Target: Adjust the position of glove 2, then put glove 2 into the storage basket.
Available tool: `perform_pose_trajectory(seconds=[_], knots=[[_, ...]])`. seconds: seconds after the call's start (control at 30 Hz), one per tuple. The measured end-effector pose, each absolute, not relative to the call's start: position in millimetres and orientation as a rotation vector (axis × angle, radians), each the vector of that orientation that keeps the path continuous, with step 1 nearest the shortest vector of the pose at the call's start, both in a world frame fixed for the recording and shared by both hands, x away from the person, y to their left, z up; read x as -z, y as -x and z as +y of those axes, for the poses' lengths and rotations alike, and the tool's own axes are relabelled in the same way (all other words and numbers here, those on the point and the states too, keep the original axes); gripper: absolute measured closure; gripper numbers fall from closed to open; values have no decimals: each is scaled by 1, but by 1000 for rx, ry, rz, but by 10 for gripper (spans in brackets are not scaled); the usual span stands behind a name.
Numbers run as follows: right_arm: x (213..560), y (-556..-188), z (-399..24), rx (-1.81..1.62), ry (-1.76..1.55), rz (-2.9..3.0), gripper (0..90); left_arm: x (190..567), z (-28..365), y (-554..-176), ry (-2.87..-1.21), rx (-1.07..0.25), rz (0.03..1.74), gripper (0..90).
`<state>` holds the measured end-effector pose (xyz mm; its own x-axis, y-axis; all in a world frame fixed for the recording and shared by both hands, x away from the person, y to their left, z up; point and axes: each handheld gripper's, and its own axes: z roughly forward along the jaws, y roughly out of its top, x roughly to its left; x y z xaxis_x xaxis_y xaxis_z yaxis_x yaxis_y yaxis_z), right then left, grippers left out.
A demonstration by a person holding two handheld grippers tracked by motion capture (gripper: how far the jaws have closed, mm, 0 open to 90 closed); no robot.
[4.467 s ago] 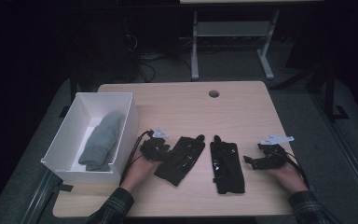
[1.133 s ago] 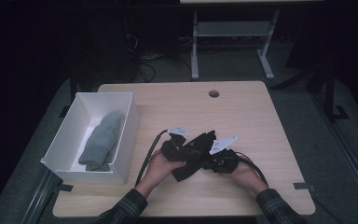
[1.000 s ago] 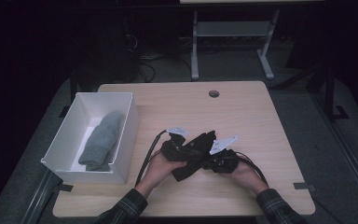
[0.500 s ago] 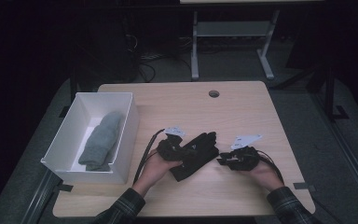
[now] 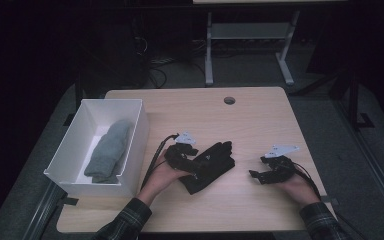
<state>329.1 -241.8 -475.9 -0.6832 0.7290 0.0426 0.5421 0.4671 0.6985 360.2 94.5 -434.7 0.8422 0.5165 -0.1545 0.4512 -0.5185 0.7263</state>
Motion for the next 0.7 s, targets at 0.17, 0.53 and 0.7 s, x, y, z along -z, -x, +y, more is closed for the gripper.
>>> perform_pose_trajectory(seconds=[0.17,0.53,0.7], knots=[[479,-329,-243,-1046,-1082,2439,217,438,85,-360,-2231,-144,682,197],[482,-331,-243,-1072,-1078,2421,186,454,65,-365,-2310,-172,636,147],[482,-331,-243,-1072,-1080,2421,186,459,63,-365,-2339,-181,630,147]])
